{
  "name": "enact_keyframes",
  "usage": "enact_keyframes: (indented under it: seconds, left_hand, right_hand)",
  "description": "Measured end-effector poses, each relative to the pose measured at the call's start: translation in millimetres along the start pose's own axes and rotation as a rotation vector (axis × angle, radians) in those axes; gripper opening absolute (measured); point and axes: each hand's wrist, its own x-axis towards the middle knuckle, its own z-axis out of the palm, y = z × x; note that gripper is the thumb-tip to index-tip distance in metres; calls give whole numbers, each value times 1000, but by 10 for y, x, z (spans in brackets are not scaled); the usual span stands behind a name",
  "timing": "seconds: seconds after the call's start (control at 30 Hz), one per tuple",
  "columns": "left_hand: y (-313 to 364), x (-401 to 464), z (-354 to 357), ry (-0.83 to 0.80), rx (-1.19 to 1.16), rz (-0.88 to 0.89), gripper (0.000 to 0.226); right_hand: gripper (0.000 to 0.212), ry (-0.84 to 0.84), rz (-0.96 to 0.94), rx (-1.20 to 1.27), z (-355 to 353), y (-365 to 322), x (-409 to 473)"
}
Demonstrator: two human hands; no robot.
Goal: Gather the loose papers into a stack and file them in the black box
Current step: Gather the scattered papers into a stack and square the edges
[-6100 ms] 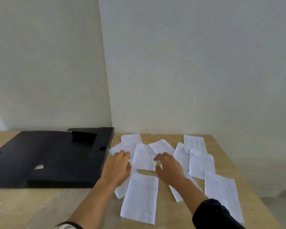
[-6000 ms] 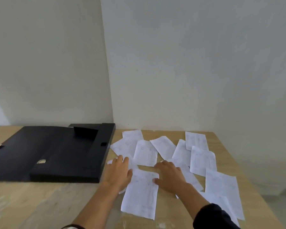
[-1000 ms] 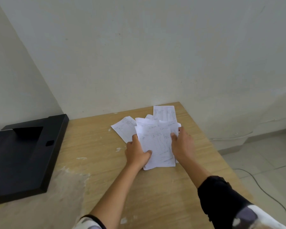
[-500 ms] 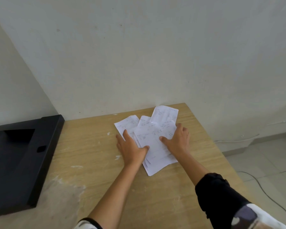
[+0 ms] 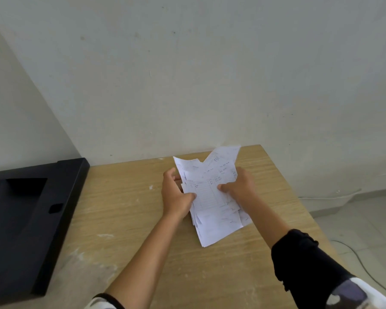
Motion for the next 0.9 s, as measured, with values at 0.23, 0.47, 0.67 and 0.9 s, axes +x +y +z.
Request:
enact_keyframes:
  seconds: [0.23, 0.47, 0.67, 0.9]
  left_hand:
    - [-39, -76, 6, -33, -167, -141, 31]
    - [82, -121, -61, -19, -308, -97, 34]
    - [182, -85, -291, -30, -329, 11, 34]
    - [242, -112, -422, -43, -373, 95, 40]
  right_hand:
    - [42, -31, -100, 36, 6, 22, -78]
    - [33, -138, -149, 253, -31, -25, -236]
    - [18, -214, -174, 515, -20, -150, -290]
    - [1, -118, -364, 441, 14, -263, -384]
